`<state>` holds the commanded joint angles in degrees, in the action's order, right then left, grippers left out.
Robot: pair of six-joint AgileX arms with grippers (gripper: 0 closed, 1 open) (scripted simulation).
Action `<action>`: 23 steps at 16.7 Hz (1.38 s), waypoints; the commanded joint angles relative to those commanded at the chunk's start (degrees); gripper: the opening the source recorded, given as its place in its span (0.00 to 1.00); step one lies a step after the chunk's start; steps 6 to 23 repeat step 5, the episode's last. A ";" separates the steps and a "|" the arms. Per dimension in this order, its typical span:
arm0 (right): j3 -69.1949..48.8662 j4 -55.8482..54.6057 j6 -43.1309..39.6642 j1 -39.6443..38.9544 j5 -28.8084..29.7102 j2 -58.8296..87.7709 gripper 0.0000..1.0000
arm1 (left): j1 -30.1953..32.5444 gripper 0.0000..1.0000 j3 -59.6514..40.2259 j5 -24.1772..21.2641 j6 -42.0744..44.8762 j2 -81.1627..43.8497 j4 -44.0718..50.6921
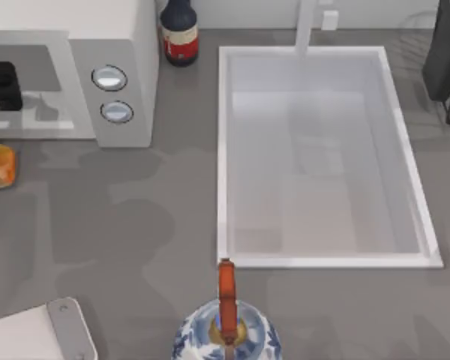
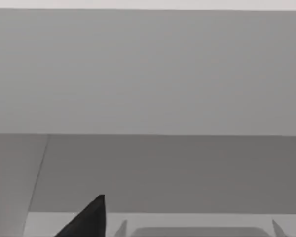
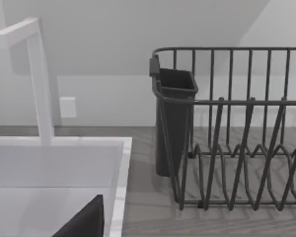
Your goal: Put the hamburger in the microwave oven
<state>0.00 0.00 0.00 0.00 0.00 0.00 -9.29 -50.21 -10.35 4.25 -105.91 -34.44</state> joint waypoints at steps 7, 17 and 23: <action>0.00 0.00 0.00 0.00 0.00 0.00 1.00 | 0.14 1.00 -2.27 0.01 0.19 5.40 6.79; 0.00 0.00 0.00 0.00 0.00 0.00 1.00 | 0.14 1.00 -2.27 0.01 0.19 5.40 6.79; 0.00 0.00 0.00 0.00 0.00 0.00 1.00 | 0.14 1.00 -2.27 0.01 0.19 5.40 6.79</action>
